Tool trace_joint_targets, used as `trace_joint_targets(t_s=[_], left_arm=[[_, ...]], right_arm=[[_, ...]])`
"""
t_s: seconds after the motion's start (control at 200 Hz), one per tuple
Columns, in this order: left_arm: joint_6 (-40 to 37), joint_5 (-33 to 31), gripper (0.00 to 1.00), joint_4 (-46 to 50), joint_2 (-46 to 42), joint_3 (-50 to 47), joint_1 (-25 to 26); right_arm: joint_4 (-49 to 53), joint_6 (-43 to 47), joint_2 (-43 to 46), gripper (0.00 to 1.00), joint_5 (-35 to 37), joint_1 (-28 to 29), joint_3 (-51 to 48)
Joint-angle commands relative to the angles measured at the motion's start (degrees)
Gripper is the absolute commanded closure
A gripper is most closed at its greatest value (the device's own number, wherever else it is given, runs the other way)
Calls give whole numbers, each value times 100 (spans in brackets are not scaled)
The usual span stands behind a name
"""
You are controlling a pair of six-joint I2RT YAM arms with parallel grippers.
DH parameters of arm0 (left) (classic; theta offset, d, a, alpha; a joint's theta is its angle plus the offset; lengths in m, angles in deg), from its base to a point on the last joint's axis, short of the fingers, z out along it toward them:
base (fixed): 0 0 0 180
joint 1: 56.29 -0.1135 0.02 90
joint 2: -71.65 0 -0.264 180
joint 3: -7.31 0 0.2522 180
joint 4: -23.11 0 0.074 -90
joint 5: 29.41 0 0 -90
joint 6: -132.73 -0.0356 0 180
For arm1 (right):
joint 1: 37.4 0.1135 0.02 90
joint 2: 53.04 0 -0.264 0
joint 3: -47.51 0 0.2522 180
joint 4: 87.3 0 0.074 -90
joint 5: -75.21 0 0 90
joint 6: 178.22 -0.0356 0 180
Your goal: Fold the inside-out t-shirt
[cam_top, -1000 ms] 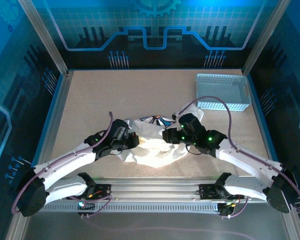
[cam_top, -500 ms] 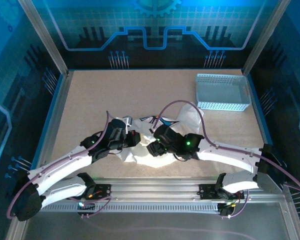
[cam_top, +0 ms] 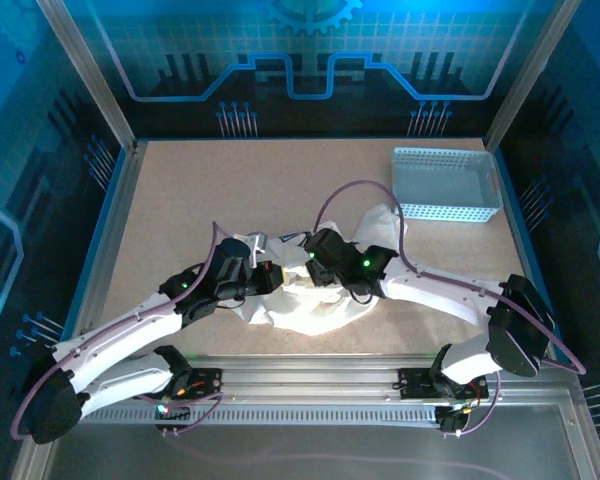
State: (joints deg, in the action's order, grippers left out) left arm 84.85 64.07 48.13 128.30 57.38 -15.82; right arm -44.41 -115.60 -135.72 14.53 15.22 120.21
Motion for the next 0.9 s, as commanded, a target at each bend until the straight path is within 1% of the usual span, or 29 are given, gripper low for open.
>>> trace_joint_targets(t_s=[0.0, 0.065, 0.13, 0.225, 0.295, 0.41, 0.53, 0.59, 0.67, 0.695, 0.72, 0.745, 0.775, 0.81, 0.83, 0.845, 0.865, 0.895], left_arm=[[-174, 84, 100, -34, -145, 60, 45], [-191, 135, 100, -61, -140, 60, 43], [-221, 153, 100, -47, -128, 76, 45], [-271, 114, 100, 35, -71, 132, 37], [-292, 50, 100, 116, 2, 189, 44], [-270, 2, 100, 100, 49, 201, 33], [-271, -142, 100, 166, 100, 250, 32], [-270, -427, 100, 481, 171, 385, 31], [-375, -974, 100, 1143, 325, 673, 29], [-389, -1282, 100, 1379, 390, 801, 24], [-376, -1588, 96, 1745, 461, 931, 13], [-365, -1887, 95, 2080, 557, 1062, -41], [-344, -2050, 97, 2407, 666, 1166, -153], [-310, -2097, 98, 2705, 769, 1263, -335], [-268, -2088, 96, 2836, 833, 1291, -446], [-255, -2089, 92, 2929, 867, 1315, -512], [-248, -2097, 84, 3035, 911, 1336, -581], [-238, -2235, 69, 3219, 959, 1397, -618]], right_arm=[[519, -163, 42, 30, 398, -514, 8], [522, -149, 106, 30, 318, -795, -59], [409, -31, 227, 31, 191, -947, -106], [110, 257, 513, 33, -392, -929, -167], [2, 263, 798, 34, -819, -817, -233], [140, 32, 1177, 34, -1160, -546, -367], [295, -38, 1411, 35, -1139, -54, -500], [347, -148, 1529, 36, -1084, 77, -625], [271, -190, 1764, 38, -1231, -23, -939], [265, -210, 1836, 38, -1252, -92, -1051], [277, -243, 1938, 38, -1271, -183, -1125], [278, -278, 2024, 37, -1309, -296, -1210], [276, -339, 2143, 37, -1372, -473, -1304], [301, -425, 2265, 37, -1476, -714, -1424], [311, -476, 2330, 37, -1558, -883, -1486], [305, -498, 2379, 37, -1632, -1013, -1529], [298, -525, 2441, 37, -1751, -1169, -1582], [267, -541, 2521, 37, -1910, -1387, -1656]])
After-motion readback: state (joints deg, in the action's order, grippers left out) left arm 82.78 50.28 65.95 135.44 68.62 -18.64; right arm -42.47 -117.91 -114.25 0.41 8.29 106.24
